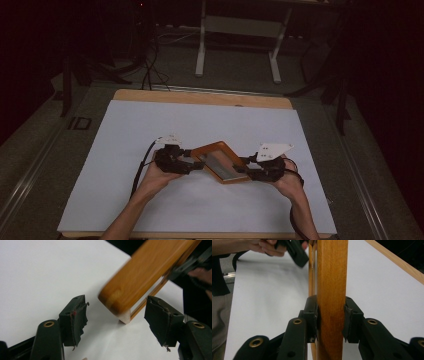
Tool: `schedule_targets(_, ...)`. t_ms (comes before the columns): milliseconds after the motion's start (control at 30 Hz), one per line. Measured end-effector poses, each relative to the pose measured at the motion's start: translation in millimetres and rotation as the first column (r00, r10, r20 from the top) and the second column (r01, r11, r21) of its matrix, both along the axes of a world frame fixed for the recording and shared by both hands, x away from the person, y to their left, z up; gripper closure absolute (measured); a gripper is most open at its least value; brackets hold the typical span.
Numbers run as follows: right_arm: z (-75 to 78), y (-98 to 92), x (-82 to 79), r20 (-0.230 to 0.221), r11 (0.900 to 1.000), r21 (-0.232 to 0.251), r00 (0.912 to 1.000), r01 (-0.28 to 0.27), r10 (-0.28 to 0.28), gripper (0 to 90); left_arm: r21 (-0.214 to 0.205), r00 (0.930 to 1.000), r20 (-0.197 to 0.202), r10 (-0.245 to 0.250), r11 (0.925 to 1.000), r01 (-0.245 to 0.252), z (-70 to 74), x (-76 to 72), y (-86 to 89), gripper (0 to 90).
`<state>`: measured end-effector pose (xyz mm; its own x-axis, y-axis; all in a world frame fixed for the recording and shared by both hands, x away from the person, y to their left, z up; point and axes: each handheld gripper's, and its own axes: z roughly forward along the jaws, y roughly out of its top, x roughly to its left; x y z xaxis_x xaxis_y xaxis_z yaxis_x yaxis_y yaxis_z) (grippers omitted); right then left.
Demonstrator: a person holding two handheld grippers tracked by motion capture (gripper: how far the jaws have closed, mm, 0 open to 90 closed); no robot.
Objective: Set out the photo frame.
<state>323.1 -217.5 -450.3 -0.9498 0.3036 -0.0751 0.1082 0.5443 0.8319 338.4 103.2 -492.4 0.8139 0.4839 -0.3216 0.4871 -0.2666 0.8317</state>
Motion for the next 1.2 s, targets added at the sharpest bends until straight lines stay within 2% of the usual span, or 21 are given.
schedule_targets(200, -1.1, -2.3, -1.9, 0.002, 1.0000, 0.002, 1.0000, 0.004, -0.004, 68.6, 0.005, 0.9997, 0.012, -0.020, 0.9998, 0.020, -6.3, -4.3, -16.9, 36.9)
schedule_targets(267, -1.5, -3.6, -1.5, -0.001, 1.0000, 0.004, 1.0000, 0.009, -0.009, 68.6, 0.010, 0.9998, 0.016, -0.013, 0.9999, 0.013, -7.9, -4.9, -19.1, 41.7)
schedule_targets(367, -1.8, -4.1, -1.5, -0.005, 0.9999, 0.008, 0.9999, 0.009, -0.009, 68.6, -0.002, 0.9999, 0.012, -0.004, 1.0000, 0.004, -11.4, -4.5, -21.0, 43.3)
schedule_targets(567, -1.0, -3.0, -3.1, -0.001, 1.0000, -0.002, 1.0000, -0.004, 0.004, 68.6, 0.003, 0.9996, 0.008, -0.026, 0.9996, 0.026, -16.7, -5.3, -27.5, 48.5)
schedule_targets(633, -1.4, -3.1, -3.2, 0.000, 1.0000, 0.002, 1.0000, -0.004, 0.004, 68.6, 0.013, 0.9997, 0.008, -0.024, 0.9996, 0.023, -16.3, -5.9, -29.2, 48.6)
schedule_targets(733, -2.5, -4.4, -3.9, 0.000, 0.9999, 0.011, 1.0000, 0.002, -0.002, 68.6, -0.006, 0.9996, -0.015, -0.025, 0.9997, 0.025, -17.0, -4.5, -29.1, 49.0)
schedule_targets(867, -3.0, -6.1, -5.7, -0.002, 0.9999, 0.008, 0.9999, 0.011, -0.011, 68.5, -0.005, 0.9997, -0.009, -0.023, 0.9997, 0.023, -16.5, -5.9, -30.7, 50.2)
schedule_targets(1000, -3.9, -8.9, -5.4, -0.006, 0.9995, 0.005, 0.9995, 0.032, -0.032, 68.3, 0.010, 0.9999, 0.000, -0.010, 0.9999, 0.010, -15.2, -7.5, -32.1, 53.8)
schedule_targets(1200, -5.4, -15.7, -4.1, -0.025, 0.9967, -0.007, 0.9964, 0.081, -0.081, 67.9, 0.033, 0.9998, 0.013, 0.017, 0.9993, -0.017, -12.8, -8.1, -31.3, 65.4)
